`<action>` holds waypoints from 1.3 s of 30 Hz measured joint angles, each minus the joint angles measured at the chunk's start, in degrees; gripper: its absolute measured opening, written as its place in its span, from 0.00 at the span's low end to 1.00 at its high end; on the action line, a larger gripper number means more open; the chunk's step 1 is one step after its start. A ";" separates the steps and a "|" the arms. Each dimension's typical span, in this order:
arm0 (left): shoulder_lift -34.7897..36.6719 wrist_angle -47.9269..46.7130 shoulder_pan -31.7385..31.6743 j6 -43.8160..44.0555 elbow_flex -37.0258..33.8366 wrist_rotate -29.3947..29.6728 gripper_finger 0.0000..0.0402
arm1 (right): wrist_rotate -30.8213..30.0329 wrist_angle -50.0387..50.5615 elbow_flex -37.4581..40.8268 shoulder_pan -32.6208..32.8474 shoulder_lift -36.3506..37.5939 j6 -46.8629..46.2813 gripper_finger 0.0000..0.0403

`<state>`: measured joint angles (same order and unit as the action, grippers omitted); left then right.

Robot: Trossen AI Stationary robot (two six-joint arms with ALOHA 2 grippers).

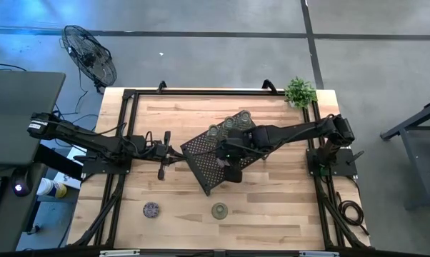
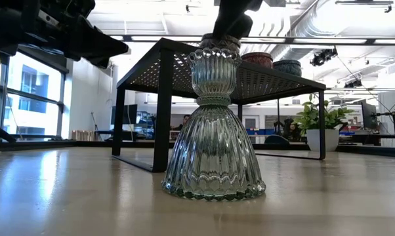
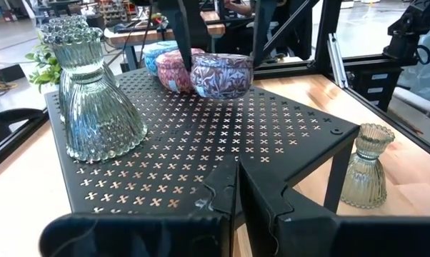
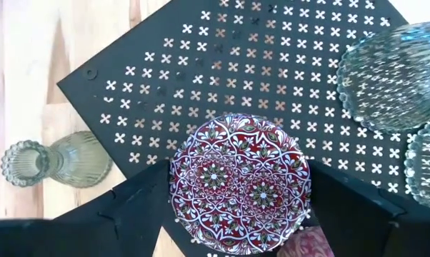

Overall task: Pick & Place candle stick holders
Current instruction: Put the red scented candle on the shelf, then put the green glass candle holder on the shelf

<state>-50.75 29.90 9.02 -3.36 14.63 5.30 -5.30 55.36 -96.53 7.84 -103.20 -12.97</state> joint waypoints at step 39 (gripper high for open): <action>0.01 -2.79 0.00 -0.47 0.02 -0.04 0.03 | -15.38 0.27 0.74 8.88 6.24 1.81 0.63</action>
<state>-50.74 27.11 9.02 -3.84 14.66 5.26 -20.68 55.63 -95.79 16.72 -96.96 -11.16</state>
